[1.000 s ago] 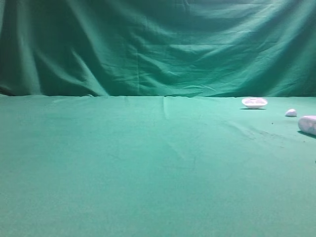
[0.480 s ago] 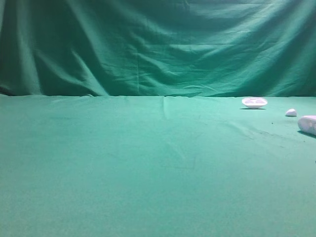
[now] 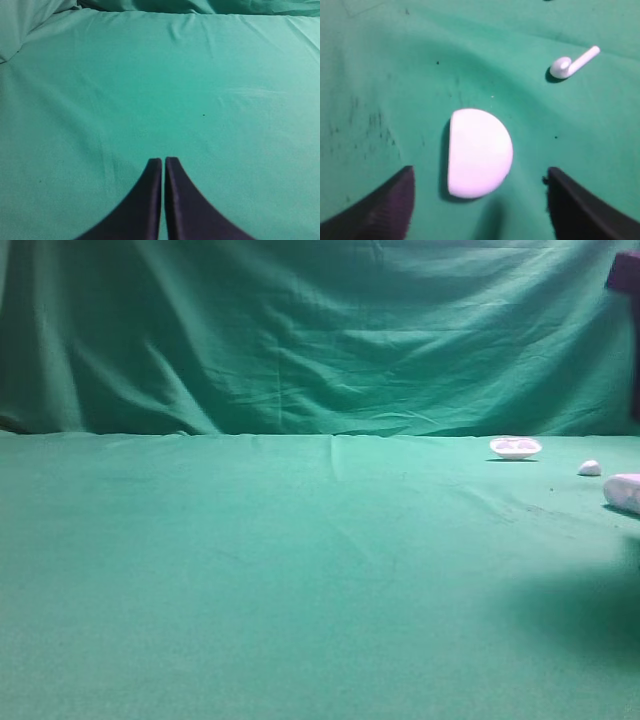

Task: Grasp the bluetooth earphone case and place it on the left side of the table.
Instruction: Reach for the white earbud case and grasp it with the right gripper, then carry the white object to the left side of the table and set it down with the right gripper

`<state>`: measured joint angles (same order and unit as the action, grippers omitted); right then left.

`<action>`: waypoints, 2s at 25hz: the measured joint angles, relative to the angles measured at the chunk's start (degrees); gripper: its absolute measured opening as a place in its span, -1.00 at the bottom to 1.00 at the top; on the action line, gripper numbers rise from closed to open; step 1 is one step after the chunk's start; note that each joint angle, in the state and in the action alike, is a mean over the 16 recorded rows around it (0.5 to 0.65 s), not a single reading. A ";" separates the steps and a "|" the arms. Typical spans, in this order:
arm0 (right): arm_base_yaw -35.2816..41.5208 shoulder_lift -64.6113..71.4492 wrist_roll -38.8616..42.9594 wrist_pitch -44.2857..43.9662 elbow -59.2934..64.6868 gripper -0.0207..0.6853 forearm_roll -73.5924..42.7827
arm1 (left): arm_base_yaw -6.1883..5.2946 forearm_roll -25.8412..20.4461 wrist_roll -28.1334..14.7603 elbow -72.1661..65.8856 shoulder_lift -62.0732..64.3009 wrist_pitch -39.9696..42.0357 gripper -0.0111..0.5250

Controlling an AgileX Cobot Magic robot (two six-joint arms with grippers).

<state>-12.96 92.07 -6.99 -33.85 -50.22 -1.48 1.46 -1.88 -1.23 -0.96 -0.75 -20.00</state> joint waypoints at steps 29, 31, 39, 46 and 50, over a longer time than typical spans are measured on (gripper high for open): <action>-17.67 15.34 -1.08 -13.85 -38.66 -0.05 2.52 | 0.00 0.00 0.00 0.00 0.00 0.00 -0.96; -21.24 18.86 -1.10 -14.95 -44.98 -0.05 2.95 | 0.00 0.00 0.00 0.00 0.00 0.00 -0.96; -32.17 35.22 -1.16 -17.49 -63.40 -0.05 4.25 | 0.00 0.00 0.00 0.00 0.00 0.00 -0.96; -36.04 43.94 -1.19 -17.63 -69.67 0.09 4.42 | 0.00 0.00 0.00 0.00 0.00 0.00 -0.96; -36.55 45.37 -0.41 -20.03 -72.69 0.23 4.43 | 0.00 0.00 0.00 0.00 0.00 0.00 -0.96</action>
<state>-49.51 137.43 -7.40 -53.88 -122.91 2.96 1.46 -1.88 -1.23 -0.96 -0.75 -20.00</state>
